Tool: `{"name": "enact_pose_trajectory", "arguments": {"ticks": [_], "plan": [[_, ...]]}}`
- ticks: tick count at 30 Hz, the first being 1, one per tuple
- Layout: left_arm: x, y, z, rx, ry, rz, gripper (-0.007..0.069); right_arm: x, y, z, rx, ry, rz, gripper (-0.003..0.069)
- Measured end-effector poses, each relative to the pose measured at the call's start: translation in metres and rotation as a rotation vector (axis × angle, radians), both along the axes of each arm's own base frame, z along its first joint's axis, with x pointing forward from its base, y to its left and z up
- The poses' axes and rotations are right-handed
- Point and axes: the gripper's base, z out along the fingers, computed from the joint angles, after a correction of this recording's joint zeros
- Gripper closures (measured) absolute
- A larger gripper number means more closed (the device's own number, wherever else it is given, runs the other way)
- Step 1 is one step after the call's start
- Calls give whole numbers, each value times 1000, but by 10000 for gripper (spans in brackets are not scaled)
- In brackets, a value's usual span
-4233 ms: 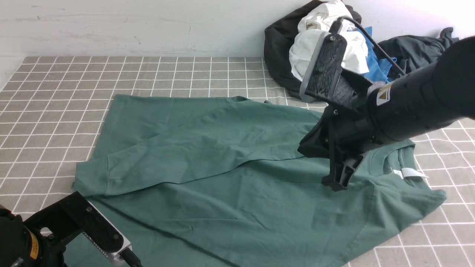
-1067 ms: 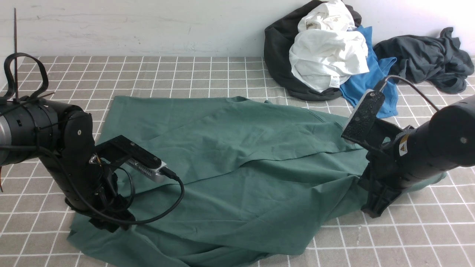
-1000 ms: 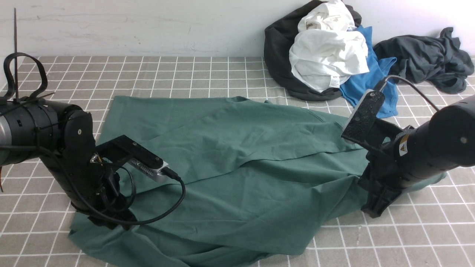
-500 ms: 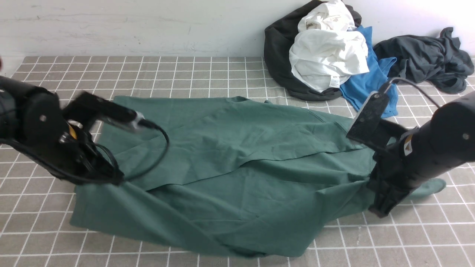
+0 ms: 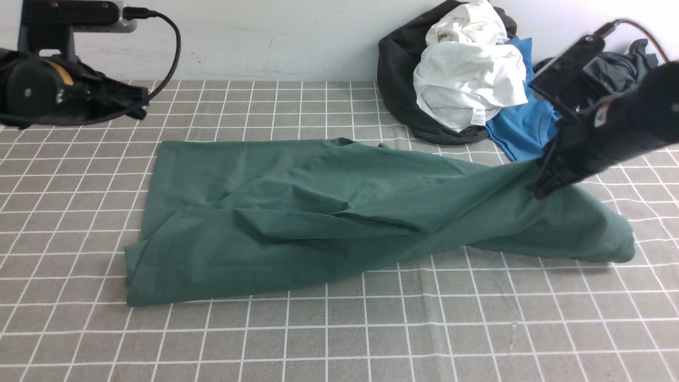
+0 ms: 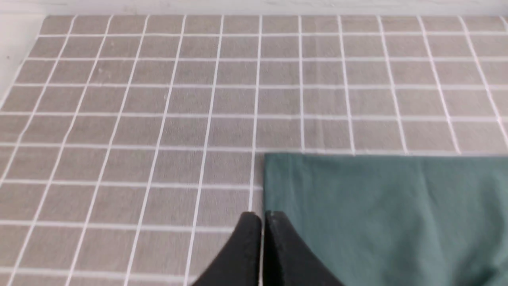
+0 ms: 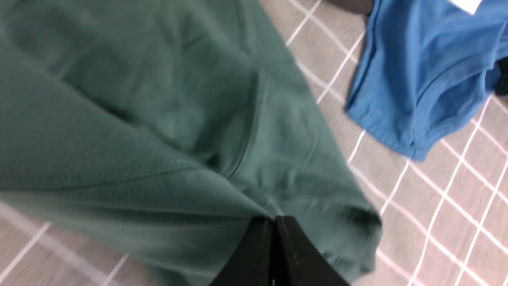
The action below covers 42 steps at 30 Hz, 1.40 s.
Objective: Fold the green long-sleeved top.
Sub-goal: Use both arms simultaneously to clamp the lower edge of the clothing fabric
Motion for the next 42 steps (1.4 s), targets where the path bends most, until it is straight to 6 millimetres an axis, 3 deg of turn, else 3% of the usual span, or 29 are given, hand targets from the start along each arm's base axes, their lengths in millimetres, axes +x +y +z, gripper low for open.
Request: {"name": "enact_pose_trajectory", "arguments": {"ticks": [1,4,8,11,19,23,24,27,30,34,42], "plan": [[17,2,-10,1,25,6,628,14,1,-8,-6,8,-3,669],[36,2,-31,24,164,6,628,35,4,-24,-21,50,-5,669],[33,-10,-58,79,486,-112,618,42,4,-40,-49,164,-20,669],[28,-20,-73,47,616,-233,574,39,4,-42,-47,211,-31,669],[39,-28,-110,-1,627,-326,272,36,9,-43,24,248,-56,669],[41,-30,-117,-28,626,-328,271,36,9,-43,27,260,-59,669],[41,-30,-117,-31,625,-331,276,36,9,-43,27,260,-59,669],[41,-34,-117,-55,618,-363,403,36,9,-43,27,260,-59,669],[41,-37,-116,-68,606,-411,579,35,9,-43,27,262,-59,669],[40,-38,-107,-63,587,-433,612,35,9,-43,26,271,-61,669],[31,-27,-14,4,296,-383,613,34,4,-42,-41,289,-58,669]]}}
